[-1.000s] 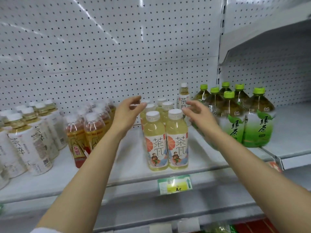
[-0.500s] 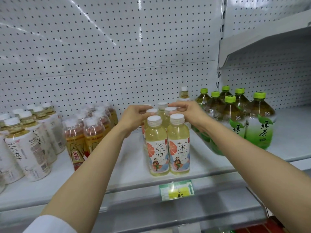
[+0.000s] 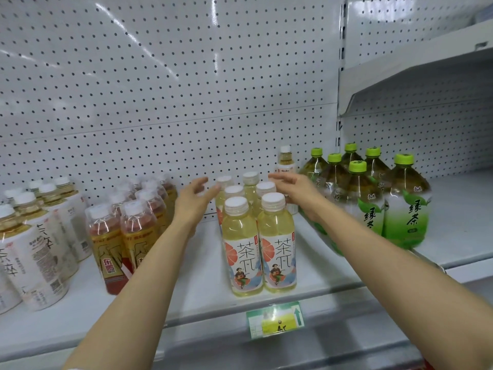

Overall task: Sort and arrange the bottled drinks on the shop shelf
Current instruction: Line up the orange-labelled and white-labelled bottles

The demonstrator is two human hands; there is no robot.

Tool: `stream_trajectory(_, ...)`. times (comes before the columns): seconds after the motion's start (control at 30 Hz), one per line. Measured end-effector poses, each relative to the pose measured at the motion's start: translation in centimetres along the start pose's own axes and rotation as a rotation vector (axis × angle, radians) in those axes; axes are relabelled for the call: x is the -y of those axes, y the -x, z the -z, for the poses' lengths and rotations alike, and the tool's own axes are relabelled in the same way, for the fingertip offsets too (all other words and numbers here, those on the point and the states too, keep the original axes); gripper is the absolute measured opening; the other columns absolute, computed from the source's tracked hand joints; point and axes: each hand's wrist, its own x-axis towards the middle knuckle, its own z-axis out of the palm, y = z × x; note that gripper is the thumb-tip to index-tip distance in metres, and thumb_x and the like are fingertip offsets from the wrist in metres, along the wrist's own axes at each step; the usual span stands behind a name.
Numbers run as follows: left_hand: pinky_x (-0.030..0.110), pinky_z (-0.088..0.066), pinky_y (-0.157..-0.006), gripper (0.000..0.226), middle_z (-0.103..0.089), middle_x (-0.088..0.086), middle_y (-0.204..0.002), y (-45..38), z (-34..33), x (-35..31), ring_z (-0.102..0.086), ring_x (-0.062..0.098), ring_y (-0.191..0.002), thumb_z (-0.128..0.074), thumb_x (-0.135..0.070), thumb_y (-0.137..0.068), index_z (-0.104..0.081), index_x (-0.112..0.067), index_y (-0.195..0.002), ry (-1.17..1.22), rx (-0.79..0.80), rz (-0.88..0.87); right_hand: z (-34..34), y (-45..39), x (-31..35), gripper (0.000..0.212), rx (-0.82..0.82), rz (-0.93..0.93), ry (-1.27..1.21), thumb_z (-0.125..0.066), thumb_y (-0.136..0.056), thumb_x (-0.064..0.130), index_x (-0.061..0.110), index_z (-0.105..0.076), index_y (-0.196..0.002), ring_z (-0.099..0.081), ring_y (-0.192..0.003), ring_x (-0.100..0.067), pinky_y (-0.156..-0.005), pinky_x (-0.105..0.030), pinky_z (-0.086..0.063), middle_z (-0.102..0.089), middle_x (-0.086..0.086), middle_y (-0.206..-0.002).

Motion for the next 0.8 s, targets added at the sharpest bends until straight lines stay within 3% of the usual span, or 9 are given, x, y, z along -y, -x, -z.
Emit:
stream_trajectory(0.07,0.042,-0.057,-0.087,0.055,-0.059,0.001,-0.131,0.0,-0.6,0.7,-0.061,0.024,-0.114,-0.066,-0.036,-0.094,-0.047,-0.030,-0.145,0.092,0.186,0.132,-0.5,-1.3,-0.4,0.037,0.053,-0.081,0.009,-0.064,-0.094,0.016,0.019,-0.061,-0.130,-0.065,-0.108,-0.017,-0.087,-0.032,-0.056,-0.066,-0.003,-0.123)
stream_trajectory(0.17,0.032,-0.057,-0.070,0.051,-0.067,-0.010,-0.107,-0.6,-0.9,1.4,-0.069,0.023,-0.103,-0.061,-0.024,-0.098,-0.045,-0.034,-0.145,0.087,0.289,0.154,-1.1,-2.8,-0.5,0.049,0.127,-0.123,0.017,-0.064,-0.091,0.006,0.022,-0.057,-0.137,-0.064,-0.112,-0.019,-0.101,-0.045,-0.050,-0.067,-0.002,-0.125)
stream_trajectory(0.33,0.033,-0.057,-0.071,0.060,-0.073,-0.003,-0.107,-1.6,-1.1,1.9,-0.070,0.028,-0.105,-0.061,-0.015,-0.098,-0.038,-0.041,-0.147,-0.009,0.370,0.188,-1.3,-3.5,-1.0,0.058,0.221,-0.166,0.020,-0.060,-0.090,-0.005,0.021,-0.051,-0.141,-0.064,-0.112,-0.022,-0.101,-0.046,-0.050,-0.066,-0.003,-0.126)
stream_trajectory(0.43,0.029,-0.058,-0.066,0.062,-0.075,-0.008,-0.102,-2.2,-1.2,2.1,-0.072,0.021,-0.096,-0.059,-0.010,-0.098,-0.036,-0.037,-0.150,-0.042,0.376,0.167,-1.0,-3.5,-1.4,0.060,0.221,-0.135,0.046,-0.059,-0.088,-0.010,0.019,-0.052,-0.140,-0.065,-0.095,-0.008,-0.088,-0.034,-0.057,-0.068,0.008,-0.112)
stream_trajectory(0.53,0.026,-0.058,-0.062,0.062,-0.073,-0.021,-0.086,-2.2,-1.6,2.0,-0.071,0.007,-0.081,-0.055,-0.004,-0.099,-0.038,-0.037,-0.148,-0.060,0.392,0.121,-0.2,-3.8,-1.6,0.057,0.194,-0.106,0.080,-0.063,-0.087,-0.007,0.014,-0.053,-0.139,-0.067,-0.092,-0.007,-0.074,-0.022,-0.058,-0.068,0.004,-0.112)
stream_trajectory(0.63,0.022,-0.059,-0.063,0.056,-0.070,-0.030,-0.080,-1.9,-2.6,1.7,-0.066,0.000,-0.076,-0.052,-0.002,-0.100,-0.045,-0.036,-0.145,-0.092,0.417,0.093,1.2,-3.5,-2.1,0.059,0.149,-0.132,0.014,-0.070,-0.084,0.001,0.014,-0.053,-0.138,-0.069,-0.105,-0.019,-0.089,-0.036,-0.057,-0.070,-0.002,-0.120)
stream_trajectory(0.8,0.019,-0.055,-0.056,0.055,-0.073,-0.027,-0.084,-1.7,-1.8,1.9,-0.071,-0.001,-0.073,-0.055,-0.004,-0.099,-0.046,-0.036,-0.142,-0.097,0.439,0.076,0.4,-2.4,-2.4,0.055,0.152,-0.137,-0.056,-0.064,-0.087,-0.001,0.018,-0.054,-0.138,-0.067,-0.109,-0.020,-0.090,-0.038,-0.055,-0.069,-0.001,-0.123)
